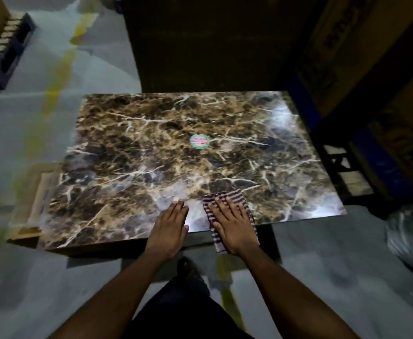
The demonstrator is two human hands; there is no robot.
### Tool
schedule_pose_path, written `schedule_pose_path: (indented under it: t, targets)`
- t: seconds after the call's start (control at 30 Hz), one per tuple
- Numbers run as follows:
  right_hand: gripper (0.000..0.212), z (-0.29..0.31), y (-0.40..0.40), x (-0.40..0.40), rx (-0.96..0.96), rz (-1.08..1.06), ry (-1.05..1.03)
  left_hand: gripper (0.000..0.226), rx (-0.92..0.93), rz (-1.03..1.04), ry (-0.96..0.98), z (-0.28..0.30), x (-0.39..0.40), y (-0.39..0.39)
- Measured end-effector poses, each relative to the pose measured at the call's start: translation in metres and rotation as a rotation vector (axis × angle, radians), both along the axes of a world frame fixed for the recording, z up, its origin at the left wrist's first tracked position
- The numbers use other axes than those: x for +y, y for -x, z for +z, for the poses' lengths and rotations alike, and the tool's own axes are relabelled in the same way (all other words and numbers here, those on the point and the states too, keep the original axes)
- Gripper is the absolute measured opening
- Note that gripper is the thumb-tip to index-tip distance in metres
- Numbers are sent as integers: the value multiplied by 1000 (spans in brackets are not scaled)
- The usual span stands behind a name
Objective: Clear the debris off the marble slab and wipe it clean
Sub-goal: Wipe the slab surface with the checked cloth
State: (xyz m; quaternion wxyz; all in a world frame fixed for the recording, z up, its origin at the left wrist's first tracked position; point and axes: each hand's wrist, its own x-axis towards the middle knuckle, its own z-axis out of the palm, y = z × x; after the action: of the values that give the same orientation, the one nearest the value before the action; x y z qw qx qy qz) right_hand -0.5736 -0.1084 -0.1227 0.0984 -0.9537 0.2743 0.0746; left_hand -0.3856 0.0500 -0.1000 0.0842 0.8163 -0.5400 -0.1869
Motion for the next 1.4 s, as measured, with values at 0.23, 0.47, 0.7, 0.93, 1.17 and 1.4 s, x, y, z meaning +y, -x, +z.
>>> schedule_pose_path:
  t: [0.23, 0.47, 0.7, 0.93, 1.17, 1.4]
  targets:
    - [59, 0, 77, -84, 33, -311, 34, 65, 40, -190, 12, 5, -110, 28]
    - [63, 3, 124, -166, 57, -512, -1, 69, 58, -240, -2, -3, -195, 66]
    - [59, 5, 148, -285, 47, -483, -10, 64, -11, -62, -13, -12, -251, 110]
    - [54, 17, 118, -390, -31, -338, -65, 61, -32, 109, -13, -16, -304, 172]
    - [38, 25, 120, -476, -163, -495, -149, 69, -46, 182, 32, 14, -345, 203]
    - [31, 46, 136, -476, -817, -1165, -1240, 58, 36, 282, 41, 21, -368, 195]
